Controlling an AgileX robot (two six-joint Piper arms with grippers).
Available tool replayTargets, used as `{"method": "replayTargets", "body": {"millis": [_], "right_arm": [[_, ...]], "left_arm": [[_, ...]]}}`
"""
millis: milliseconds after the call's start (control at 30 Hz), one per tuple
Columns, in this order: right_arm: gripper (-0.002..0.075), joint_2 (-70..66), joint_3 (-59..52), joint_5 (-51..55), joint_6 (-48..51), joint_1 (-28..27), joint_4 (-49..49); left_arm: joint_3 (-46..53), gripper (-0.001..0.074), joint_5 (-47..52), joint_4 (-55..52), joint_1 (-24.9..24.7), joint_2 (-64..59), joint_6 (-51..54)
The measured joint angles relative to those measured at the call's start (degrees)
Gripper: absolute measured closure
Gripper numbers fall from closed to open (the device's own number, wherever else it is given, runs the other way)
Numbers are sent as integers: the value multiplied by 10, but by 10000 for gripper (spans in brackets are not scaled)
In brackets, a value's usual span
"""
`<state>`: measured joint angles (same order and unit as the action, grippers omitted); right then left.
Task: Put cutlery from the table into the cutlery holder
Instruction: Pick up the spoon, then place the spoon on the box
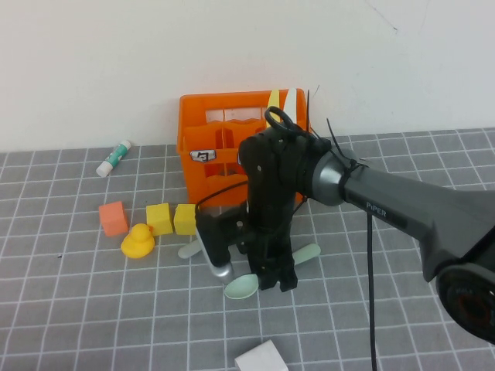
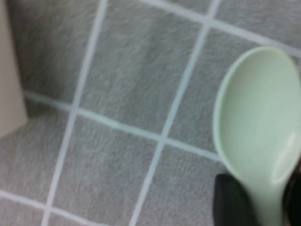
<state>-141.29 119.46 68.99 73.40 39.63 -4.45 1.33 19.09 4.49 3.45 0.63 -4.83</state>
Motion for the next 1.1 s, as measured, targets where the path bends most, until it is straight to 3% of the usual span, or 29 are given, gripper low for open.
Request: {"method": "replayTargets", "body": {"millis": [133, 367, 533, 733, 1100], "right_arm": [[579, 1, 0, -4, -39, 3, 4], [584, 53, -6, -45, -155, 5, -23], [586, 123, -6, -164, -255, 4, -106], [587, 140, -6, -328, -294, 4, -200], [589, 132, -17, -658, -389, 0, -251]], "left_arm": [[0, 736, 0, 0, 0, 0, 0], [0, 736, 0, 0, 0, 0, -3], [0, 736, 0, 1, 0, 0, -3], [0, 736, 0, 1, 0, 0, -3], [0, 736, 1, 1, 0, 0, -3]]}}
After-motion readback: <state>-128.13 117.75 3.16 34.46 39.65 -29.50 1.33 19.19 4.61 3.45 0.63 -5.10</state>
